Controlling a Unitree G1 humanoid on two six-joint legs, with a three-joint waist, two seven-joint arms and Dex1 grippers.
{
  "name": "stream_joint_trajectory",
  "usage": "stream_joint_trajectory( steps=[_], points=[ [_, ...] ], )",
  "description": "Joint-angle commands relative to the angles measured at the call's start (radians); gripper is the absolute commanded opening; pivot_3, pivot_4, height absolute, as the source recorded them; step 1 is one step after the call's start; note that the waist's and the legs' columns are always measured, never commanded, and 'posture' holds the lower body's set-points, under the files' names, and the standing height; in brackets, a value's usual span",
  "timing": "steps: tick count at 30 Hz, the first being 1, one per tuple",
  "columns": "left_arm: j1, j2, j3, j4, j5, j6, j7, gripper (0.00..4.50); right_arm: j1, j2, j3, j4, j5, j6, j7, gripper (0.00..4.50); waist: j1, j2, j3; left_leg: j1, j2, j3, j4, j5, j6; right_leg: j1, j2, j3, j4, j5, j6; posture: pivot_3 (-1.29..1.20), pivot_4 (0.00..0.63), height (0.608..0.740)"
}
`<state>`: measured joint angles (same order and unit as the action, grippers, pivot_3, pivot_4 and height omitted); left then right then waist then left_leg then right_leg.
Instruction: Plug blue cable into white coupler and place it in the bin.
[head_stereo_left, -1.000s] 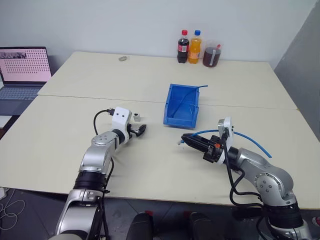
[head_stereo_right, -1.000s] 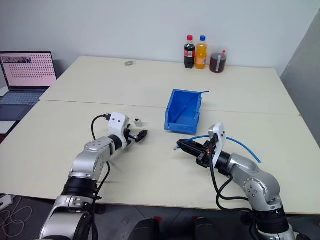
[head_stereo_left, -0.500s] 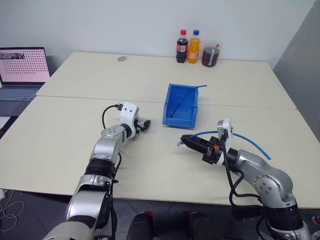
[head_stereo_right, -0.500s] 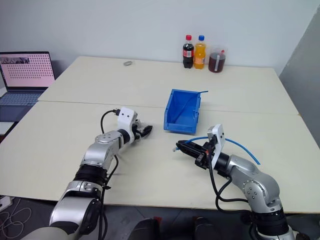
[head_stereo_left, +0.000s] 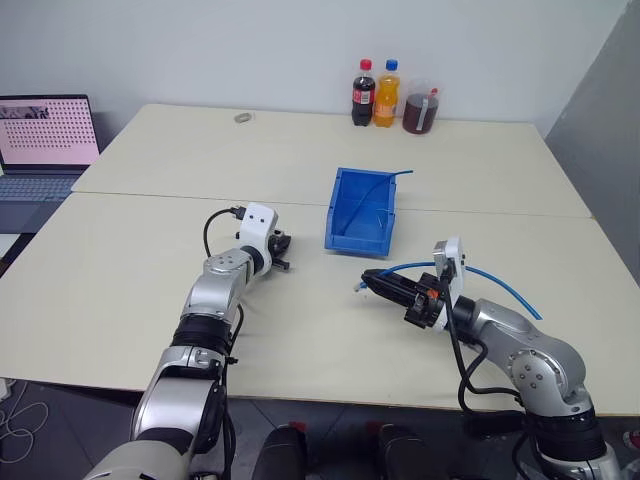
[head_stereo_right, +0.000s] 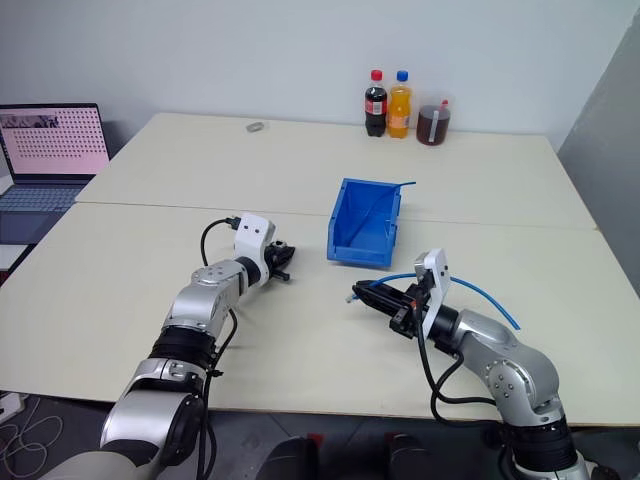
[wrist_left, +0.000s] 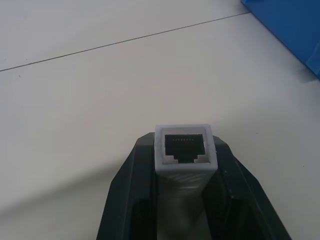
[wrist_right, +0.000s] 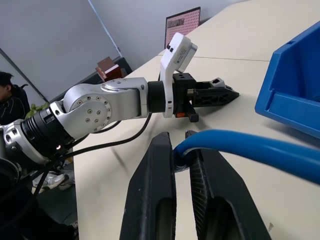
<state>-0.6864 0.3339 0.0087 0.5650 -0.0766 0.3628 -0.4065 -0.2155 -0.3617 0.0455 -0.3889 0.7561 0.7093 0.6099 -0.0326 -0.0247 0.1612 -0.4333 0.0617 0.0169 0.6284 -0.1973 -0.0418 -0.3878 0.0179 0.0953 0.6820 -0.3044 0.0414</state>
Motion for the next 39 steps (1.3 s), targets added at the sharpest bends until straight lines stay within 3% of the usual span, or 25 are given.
stream_joint_trajectory(
  steps=[1,7,16,25,32,39],
  points=[
    [0.061,0.048,-0.025,-0.145,-0.024,0.022,-0.119,0.8,0.006,-0.022,-0.012,-0.06,-0.005,-0.019,0.013,0.11,-0.001,0.0,0.0,0.0,0.0,0.0,0.0,0.0,0.0,0.0,0.0,0.0,0.0,0.0,0.0,0.0,0.15,0.74],
    [0.163,0.162,-0.15,-0.373,-0.088,0.022,-0.478,0.8,0.063,-0.118,-0.033,-0.166,0.0,-0.01,0.027,0.11,0.003,0.0,0.0,0.0,0.0,0.001,-0.001,0.0,-0.001,-0.001,-0.001,0.0,0.0,0.0,-0.001,0.0,0.15,0.74],
    [0.118,0.181,-0.346,-0.37,-0.065,-0.111,-0.822,0.8,0.086,-0.155,0.002,-0.219,-0.061,-0.033,0.028,0.1,0.002,0.0,0.0,0.0,0.0,0.0,0.0,0.0,0.0,0.0,0.0,0.0,0.0,0.0,0.0,0.0,0.15,0.74],
    [0.055,0.146,-0.429,-0.203,0.02,-0.251,-0.903,0.8,-0.002,-0.145,0.132,-0.136,-0.225,-0.104,0.047,0.1,0.001,0.0,0.0,0.0,0.0,0.0,0.001,0.0,0.0,0.0,0.001,0.0,0.0,-0.001,0.001,0.0,0.15,0.74],
    [0.055,0.135,-0.434,-0.181,0.032,-0.269,-0.932,0.8,-0.135,-0.118,0.279,0.011,-0.388,-0.166,0.083,0.1,0.002,0.0,0.0,0.0,0.0,0.0,0.001,0.0,0.0,0.0,0.001,0.0,0.0,0.0,0.0,0.0,0.15,0.74],
    [0.06,0.136,-0.433,-0.187,0.032,-0.266,-0.938,0.8,-0.179,-0.1,0.323,0.079,-0.468,-0.193,0.107,0.1,0.003,0.0,0.0,0.0,0.0,0.0,0.001,0.0,0.0,0.0,0.001,0.0,0.0,0.0,0.0,0.0,0.15,0.74]
  ],
)
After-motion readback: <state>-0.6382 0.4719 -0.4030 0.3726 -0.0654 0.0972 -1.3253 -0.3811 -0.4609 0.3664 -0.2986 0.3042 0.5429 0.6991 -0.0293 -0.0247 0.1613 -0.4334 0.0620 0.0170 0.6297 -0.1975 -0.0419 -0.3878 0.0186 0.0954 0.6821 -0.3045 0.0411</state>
